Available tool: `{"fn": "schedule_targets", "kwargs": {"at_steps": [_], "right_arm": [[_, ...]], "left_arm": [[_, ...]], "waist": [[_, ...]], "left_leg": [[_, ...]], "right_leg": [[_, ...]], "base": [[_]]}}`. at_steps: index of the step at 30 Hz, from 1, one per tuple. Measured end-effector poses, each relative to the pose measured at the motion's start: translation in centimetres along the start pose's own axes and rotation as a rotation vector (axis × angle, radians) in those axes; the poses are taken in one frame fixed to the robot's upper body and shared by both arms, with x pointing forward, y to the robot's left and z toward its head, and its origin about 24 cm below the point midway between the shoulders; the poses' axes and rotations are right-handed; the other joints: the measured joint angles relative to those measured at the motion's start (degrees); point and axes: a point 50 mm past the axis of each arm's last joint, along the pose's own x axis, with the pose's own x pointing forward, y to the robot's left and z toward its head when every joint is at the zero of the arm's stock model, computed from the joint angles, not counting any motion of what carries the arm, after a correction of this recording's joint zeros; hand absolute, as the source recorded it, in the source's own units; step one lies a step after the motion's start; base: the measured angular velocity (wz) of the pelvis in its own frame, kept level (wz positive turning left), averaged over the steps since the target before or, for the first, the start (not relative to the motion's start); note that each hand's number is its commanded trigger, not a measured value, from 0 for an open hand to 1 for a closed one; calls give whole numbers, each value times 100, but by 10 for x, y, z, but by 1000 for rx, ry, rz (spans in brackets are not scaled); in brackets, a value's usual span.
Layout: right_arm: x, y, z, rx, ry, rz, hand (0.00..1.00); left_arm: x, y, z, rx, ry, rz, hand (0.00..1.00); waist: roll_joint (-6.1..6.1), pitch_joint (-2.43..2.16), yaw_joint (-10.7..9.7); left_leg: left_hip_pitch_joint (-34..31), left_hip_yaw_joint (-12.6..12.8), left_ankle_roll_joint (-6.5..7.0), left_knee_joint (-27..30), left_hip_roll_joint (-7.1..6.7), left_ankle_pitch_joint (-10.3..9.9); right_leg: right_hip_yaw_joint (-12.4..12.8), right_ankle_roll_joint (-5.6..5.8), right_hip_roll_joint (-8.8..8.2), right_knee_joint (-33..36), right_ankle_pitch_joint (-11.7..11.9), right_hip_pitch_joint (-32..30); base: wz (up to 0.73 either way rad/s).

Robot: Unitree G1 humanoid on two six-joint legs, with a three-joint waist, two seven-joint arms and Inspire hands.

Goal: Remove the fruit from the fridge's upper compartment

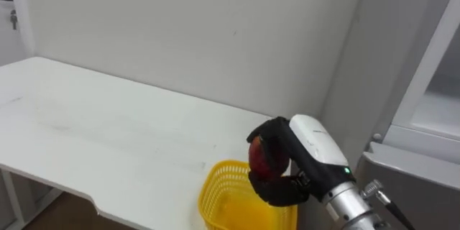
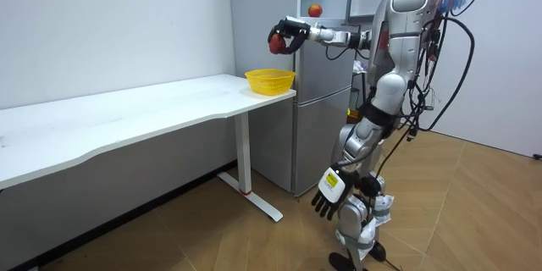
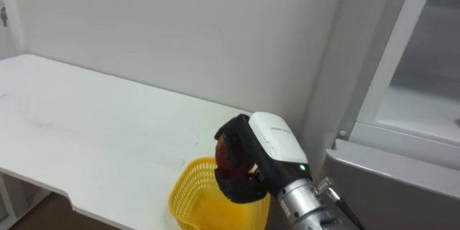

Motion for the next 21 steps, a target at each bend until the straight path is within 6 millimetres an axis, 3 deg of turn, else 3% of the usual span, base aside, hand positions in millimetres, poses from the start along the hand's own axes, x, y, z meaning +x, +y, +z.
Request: {"fn": "schedule_targets", "kwargs": {"at_steps": [8, 21], "right_arm": [[-7, 19, -33, -35, 164, 93, 100], [-7, 20, -35, -47, 171, 99, 100]], "left_arm": [[-1, 3, 6, -1, -25, 3, 0], [-2, 11, 19, -5, -84, 38, 0]], "waist": [[10, 7, 113], [3, 2, 141]], "left_leg": [[-38, -35, 3, 29, -8, 2], [-88, -41, 3, 85, -9, 2]], "right_leg": [[-6, 6, -8, 0, -4, -16], [-8, 5, -7, 2, -5, -33]], "base": [[2], [0]]}}
